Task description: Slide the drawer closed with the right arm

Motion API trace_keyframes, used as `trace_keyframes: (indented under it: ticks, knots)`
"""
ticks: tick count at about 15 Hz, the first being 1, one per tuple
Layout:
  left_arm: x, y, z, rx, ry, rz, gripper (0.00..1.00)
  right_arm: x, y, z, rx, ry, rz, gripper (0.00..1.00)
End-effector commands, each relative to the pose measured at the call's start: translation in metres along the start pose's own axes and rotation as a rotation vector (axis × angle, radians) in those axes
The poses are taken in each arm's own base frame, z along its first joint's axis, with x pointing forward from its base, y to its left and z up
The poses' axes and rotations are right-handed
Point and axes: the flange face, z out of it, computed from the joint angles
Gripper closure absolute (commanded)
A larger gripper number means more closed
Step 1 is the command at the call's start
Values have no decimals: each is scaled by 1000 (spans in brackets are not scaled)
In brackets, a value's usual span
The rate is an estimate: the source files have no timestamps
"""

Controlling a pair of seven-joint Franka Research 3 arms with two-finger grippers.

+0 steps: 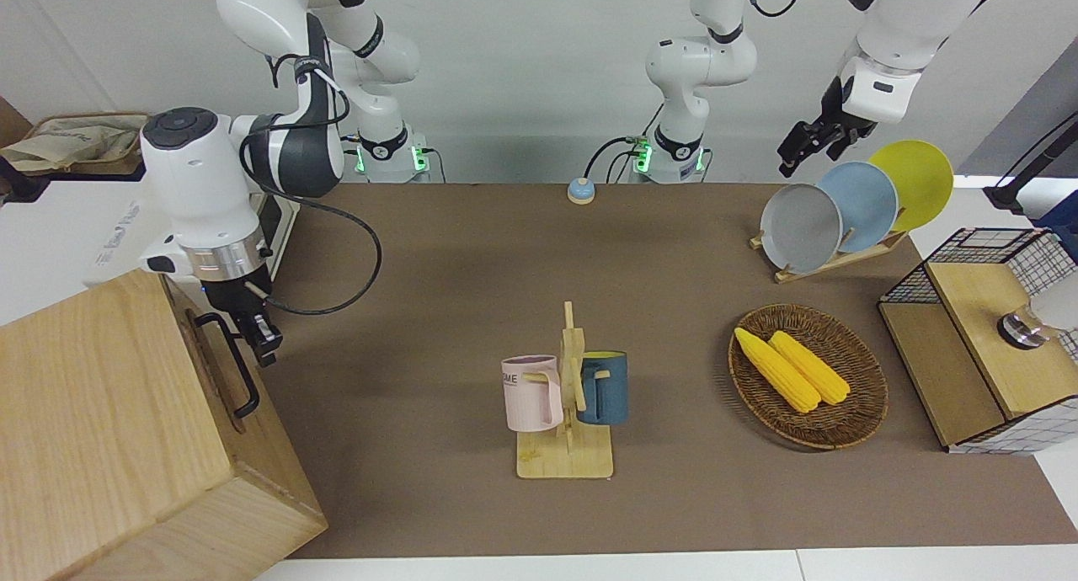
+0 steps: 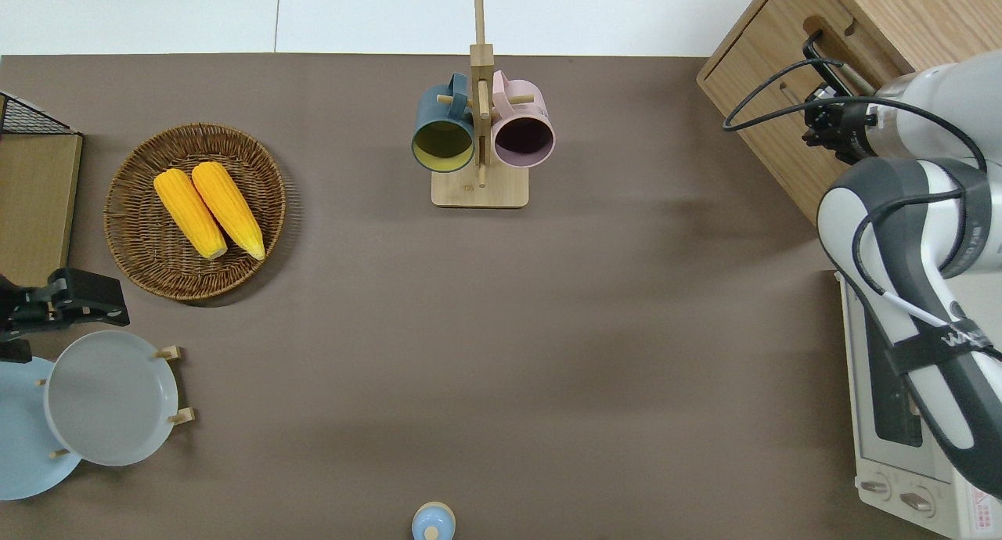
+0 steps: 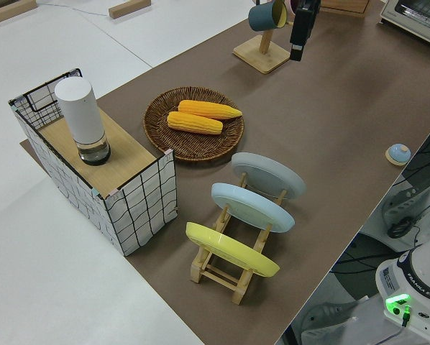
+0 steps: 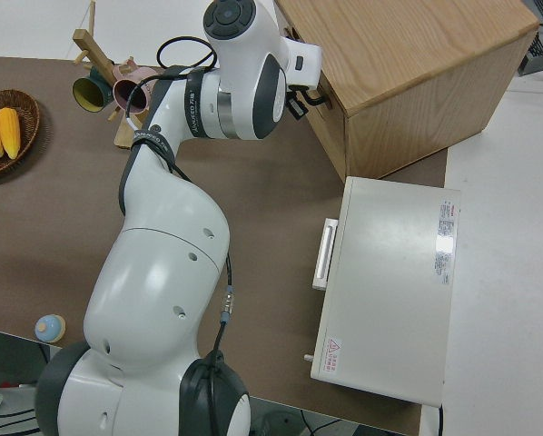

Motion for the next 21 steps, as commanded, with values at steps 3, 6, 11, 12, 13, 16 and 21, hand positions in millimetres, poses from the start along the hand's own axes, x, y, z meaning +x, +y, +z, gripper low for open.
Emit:
trace_keyframes:
  ticks: [3, 6, 11, 12, 13, 16, 21]
  knots:
    - [-3, -1, -4, -7, 6, 9, 7, -47, -28, -24, -56, -85, -119, 773]
    - [-3, -1, -4, -6, 5, 9, 7, -65, -31, -38, -86, -135, -280, 604]
    - [-3, -1, -4, -6, 5, 9, 7, -86, -27, -72, -113, -202, -443, 15]
    - [-3, -1, -4, -6, 5, 9, 7, -88, -23, -84, -114, -210, -480, 13]
    - [-3, -1, -4, -6, 5, 9, 7, -90, -20, -100, -105, -207, -524, 13]
    - [-3, -1, -4, -6, 5, 9, 7, -95, -4, -138, -60, -242, -624, 13]
    - [-3, -1, -4, -6, 5, 9, 7, -110, 11, -184, -61, -250, -725, 13]
